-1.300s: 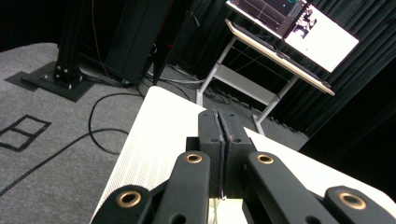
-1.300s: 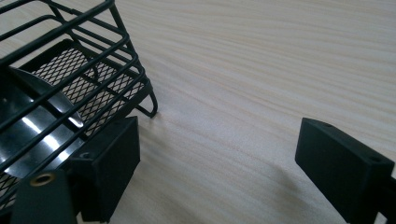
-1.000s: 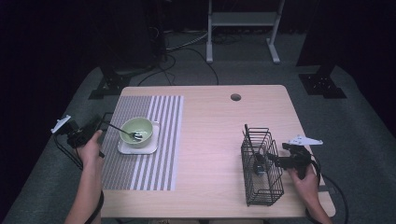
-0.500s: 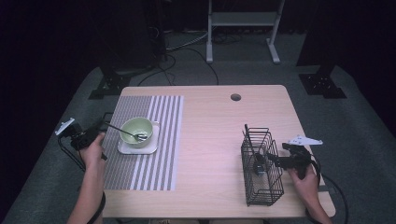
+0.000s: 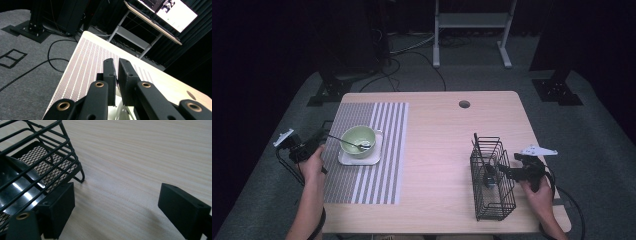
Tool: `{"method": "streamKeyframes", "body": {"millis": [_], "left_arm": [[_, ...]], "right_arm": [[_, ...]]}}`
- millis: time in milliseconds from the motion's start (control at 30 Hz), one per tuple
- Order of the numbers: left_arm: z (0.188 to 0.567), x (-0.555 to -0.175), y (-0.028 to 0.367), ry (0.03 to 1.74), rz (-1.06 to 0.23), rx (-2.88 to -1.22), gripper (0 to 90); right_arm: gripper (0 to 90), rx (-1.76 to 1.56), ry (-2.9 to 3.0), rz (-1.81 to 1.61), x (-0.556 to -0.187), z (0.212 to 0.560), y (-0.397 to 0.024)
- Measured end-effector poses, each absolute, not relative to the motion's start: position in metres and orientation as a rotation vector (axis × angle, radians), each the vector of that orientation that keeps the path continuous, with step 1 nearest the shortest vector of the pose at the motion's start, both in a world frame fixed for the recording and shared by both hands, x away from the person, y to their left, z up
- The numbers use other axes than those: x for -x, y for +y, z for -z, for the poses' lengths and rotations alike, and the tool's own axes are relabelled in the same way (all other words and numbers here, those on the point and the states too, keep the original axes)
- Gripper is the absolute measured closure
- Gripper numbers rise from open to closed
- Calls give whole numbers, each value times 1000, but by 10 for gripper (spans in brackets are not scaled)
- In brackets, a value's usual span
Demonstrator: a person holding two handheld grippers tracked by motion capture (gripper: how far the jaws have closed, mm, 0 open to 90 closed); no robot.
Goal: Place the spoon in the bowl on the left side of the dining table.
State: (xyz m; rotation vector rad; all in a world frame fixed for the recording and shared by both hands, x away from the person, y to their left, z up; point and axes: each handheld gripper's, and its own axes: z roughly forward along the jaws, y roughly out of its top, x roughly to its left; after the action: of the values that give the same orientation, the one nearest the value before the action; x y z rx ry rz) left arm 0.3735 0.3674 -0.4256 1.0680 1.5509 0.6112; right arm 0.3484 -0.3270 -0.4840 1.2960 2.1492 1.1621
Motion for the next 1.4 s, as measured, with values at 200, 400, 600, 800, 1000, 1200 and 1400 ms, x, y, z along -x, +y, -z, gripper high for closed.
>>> {"method": "streamKeyframes", "body": {"millis": [200, 400, 600, 800, 1000, 1200, 1400], "left_arm": [[427, -373, 366, 1544, -607, -1077, 773], [427, -369, 368, 1541, -579, -1068, 628], [429, -360, 370, 1528, -562, -1066, 475], [433, -352, 371, 1540, -559, -1098, 359], [441, -345, 371, 1544, -556, -1136, 299], [449, -341, 368, 1547, -533, -1163, 274], [448, -339, 363, 1550, -527, -1190, 206]], "right_arm": [[130, -1290, 2151, -1165, -349, 484, -327], [130, -1285, 2152, -1171, -349, 484, -327], [130, -1286, 2149, -1180, -348, 484, -327], [130, -1285, 2148, -1163, -348, 484, -326], [130, -1291, 2145, -1150, -348, 484, -326], [130, -1292, 2145, -1152, -348, 484, -326], [130, -1290, 2144, -1154, -348, 484, -326]]}}
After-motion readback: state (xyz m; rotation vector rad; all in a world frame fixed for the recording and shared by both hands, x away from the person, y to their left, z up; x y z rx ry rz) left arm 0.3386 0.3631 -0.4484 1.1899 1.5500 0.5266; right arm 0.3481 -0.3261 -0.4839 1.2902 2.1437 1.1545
